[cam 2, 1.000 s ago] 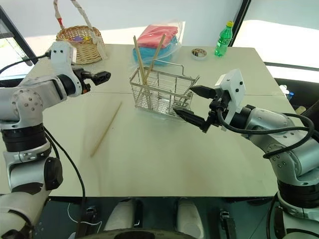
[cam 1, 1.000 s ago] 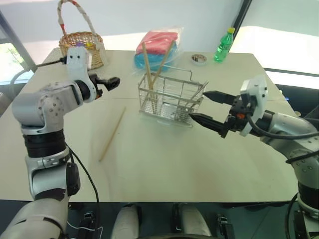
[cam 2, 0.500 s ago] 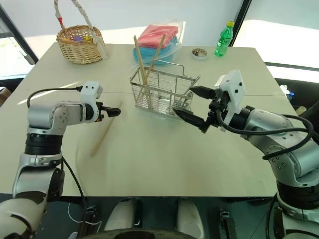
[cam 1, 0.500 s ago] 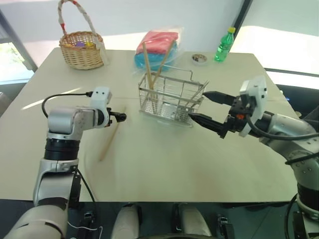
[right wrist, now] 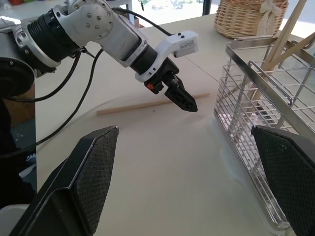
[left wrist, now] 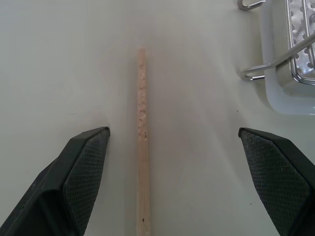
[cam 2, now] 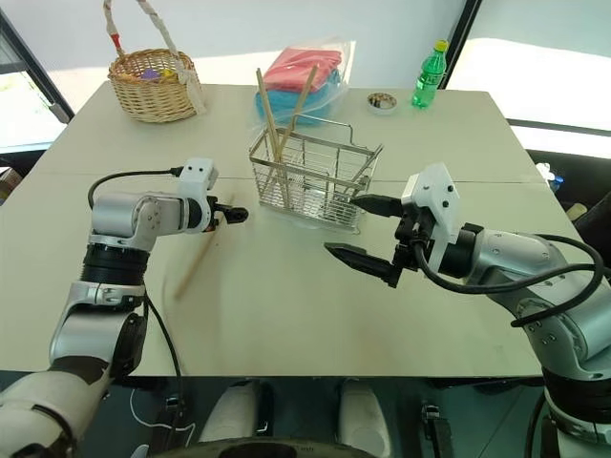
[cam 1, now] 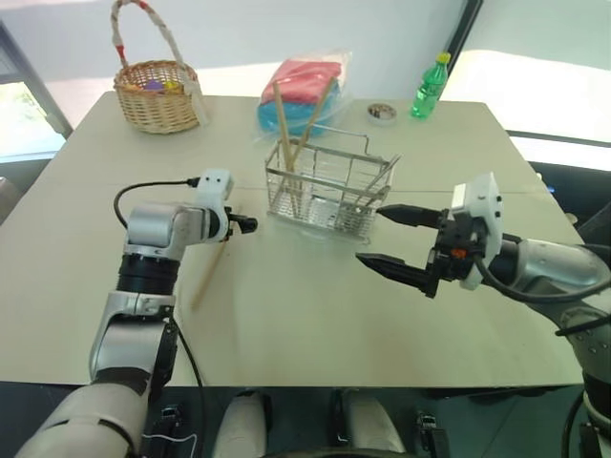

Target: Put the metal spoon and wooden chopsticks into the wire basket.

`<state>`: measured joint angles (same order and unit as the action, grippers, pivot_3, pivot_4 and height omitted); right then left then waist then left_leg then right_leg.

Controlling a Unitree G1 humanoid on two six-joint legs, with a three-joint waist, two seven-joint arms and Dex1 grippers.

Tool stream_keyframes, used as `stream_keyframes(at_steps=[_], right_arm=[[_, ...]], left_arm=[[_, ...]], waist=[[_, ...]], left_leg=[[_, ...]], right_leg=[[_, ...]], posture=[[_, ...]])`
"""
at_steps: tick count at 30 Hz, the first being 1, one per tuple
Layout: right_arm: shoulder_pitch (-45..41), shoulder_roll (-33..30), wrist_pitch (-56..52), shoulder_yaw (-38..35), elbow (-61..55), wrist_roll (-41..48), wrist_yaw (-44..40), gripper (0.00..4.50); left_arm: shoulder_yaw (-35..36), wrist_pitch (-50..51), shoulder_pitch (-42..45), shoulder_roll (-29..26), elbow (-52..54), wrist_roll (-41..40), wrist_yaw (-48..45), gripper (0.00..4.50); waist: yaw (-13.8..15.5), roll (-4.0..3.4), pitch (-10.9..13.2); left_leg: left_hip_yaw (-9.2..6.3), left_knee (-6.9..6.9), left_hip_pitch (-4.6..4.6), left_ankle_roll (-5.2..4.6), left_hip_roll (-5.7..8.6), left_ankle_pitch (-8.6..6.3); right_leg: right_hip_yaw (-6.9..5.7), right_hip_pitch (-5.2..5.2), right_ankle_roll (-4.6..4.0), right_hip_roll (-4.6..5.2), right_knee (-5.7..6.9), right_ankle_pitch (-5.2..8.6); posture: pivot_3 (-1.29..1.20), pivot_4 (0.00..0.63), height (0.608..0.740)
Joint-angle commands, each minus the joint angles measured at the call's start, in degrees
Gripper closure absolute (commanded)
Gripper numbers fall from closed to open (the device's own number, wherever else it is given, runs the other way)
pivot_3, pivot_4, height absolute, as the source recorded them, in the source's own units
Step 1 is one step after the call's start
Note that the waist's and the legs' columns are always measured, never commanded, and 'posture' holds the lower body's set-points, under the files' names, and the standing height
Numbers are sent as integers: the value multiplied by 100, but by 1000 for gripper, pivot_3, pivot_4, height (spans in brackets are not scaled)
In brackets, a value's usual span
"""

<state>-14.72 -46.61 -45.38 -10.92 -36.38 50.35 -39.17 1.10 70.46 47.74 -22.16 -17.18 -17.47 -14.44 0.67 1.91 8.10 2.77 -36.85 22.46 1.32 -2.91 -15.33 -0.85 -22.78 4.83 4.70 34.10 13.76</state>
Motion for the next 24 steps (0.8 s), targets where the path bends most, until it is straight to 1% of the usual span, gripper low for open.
stream_keyframes(at_steps=[1, 3, 8, 9, 14, 17, 19, 24], right_arm=[[15, -77, 57, -202, -197, 94, -7, 0], [55, -102, 62, -192, -221, 81, -41, 0], [61, -109, 82, -178, -200, 59, -57, 0], [47, -105, 87, -172, -184, 48, -57, 0], [-4, -62, 105, -150, -109, 12, -29, 0], [-8, -54, 108, -135, -95, 1, -29, 0], [0, -68, 106, -144, -90, 2, -47, 0], [36, -124, 110, -185, -66, -35, -87, 0]], left_arm=[[139, -18, 126, 18, -65, 73, 26, 598], [165, -28, 136, 28, -70, 78, 9, 1391], [226, 25, 156, 65, -35, 85, 8, 4013], [248, 61, 159, 77, -22, 83, 22, 4453], [411, 225, 122, 51, 95, 104, 124, 4453], [567, 129, 85, -62, 185, 186, 251, 4453], [675, -324, 112, -226, 171, 320, 332, 4453], [976, -2165, 439, -558, -120, 490, 249, 4453]], waist=[[0, 0, 0], [1, 0, 0], [9, 0, 0], [6, 0, 0], [3, 0, 0], [-4, 0, 0], [-8, 0, 0], [9, 0, 1]], left_leg=[[0, 0, 0, 0, 0, 0], [-1, 0, 0, 0, 0, 0], [0, 0, 2, 0, 0, 0], [0, 0, 2, 0, 0, 0], [0, 0, 2, 0, 0, 0], [0, 1, 2, 0, 0, 0], [0, 1, 2, 0, 0, 0], [1, 3, 2, 0, -2, 0]], right_leg=[[0, 0, 0, 0, 0, 0], [0, 0, 0, 0, 0, 0], [0, 0, 0, 1, 0, 0], [0, 1, 0, 1, 0, 0], [0, 0, 0, 1, 0, 0], [0, -1, 0, 1, 0, 0], [0, -3, 0, 0, 0, 0], [0, -6, 0, 1, 1, 0]], posture=[[0, 150, 728], [0, 150, 728], [0, 150, 728], [0, 150, 728], [0, 150, 728], [0, 150, 728], [0, 150, 728], [0, 150, 728]])
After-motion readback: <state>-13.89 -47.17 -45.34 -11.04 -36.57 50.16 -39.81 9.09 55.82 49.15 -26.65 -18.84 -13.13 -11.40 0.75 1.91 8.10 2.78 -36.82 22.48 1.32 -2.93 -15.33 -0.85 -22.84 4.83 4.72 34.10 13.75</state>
